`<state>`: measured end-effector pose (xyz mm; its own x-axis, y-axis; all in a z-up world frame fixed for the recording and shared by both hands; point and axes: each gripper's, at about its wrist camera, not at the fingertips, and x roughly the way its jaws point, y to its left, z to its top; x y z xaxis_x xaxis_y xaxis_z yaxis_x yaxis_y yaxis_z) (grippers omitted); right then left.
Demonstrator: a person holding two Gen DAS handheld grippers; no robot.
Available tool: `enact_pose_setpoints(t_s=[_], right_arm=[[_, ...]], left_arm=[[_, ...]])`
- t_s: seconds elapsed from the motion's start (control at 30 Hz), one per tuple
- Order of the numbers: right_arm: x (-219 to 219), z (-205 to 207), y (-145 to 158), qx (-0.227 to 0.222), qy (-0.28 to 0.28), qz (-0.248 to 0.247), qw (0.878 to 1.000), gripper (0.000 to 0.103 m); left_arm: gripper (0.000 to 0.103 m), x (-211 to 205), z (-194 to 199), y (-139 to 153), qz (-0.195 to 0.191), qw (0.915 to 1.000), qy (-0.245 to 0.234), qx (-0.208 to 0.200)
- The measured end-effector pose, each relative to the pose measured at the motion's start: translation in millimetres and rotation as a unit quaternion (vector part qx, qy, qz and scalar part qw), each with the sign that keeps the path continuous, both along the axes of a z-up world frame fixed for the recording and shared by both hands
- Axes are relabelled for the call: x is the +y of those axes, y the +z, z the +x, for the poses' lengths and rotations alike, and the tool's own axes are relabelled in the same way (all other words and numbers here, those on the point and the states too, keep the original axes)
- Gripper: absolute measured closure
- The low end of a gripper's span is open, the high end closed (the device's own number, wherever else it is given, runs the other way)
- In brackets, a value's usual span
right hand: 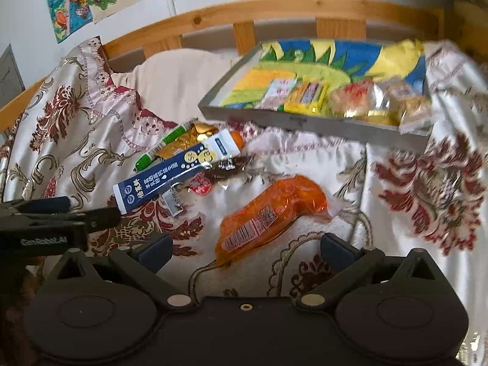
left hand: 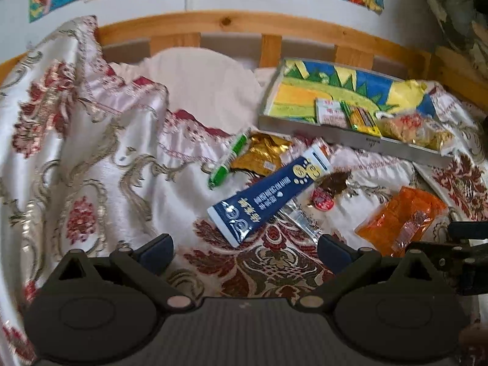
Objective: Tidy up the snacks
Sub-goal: 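Grasp the orange spicy-strip bag with the right tool while the left tool approaches the brown packet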
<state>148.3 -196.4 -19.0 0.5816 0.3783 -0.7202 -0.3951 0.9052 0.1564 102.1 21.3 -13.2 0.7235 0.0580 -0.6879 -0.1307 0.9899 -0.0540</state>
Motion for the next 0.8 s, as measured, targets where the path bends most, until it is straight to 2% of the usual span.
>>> enact_pose_setpoints(t_s=[0.1,0.3,0.4,0.57,0.67,0.7,0.8], right_arm=[[-4,11,-4,0.031,-0.001,0.017,0.999,0.001],[-7,28,-5,0.021,0.014,0.042,0.999,0.003],[-9,40,-7,0.018,0.018,0.05,0.998,0.014],[-8,60,-14,0.014,0.012,0.032,0.999,0.027],[-13,74,-19,0.018,-0.001,0.036,0.999,0.046],[-15,77,-20,0.02,-0.007,0.038,0.999,0.057],[-22,85,-20,0.023,-0.019,0.051,0.998,0.063]], left_arm=[[0.001,-4,10,-4,0.001,0.9992,-0.038,0.016],[0.001,-15,28,-7,0.018,0.9946,-0.1,0.019],[0.001,-19,37,-10,0.018,0.9915,-0.126,0.028],[0.001,-21,45,-20,-0.002,0.99,-0.135,0.042],[0.001,-23,47,-23,-0.006,0.9889,-0.142,0.042],[0.001,-24,48,-23,-0.005,0.9887,-0.144,0.041],[0.001,-27,55,-23,-0.005,0.9877,-0.151,0.04]])
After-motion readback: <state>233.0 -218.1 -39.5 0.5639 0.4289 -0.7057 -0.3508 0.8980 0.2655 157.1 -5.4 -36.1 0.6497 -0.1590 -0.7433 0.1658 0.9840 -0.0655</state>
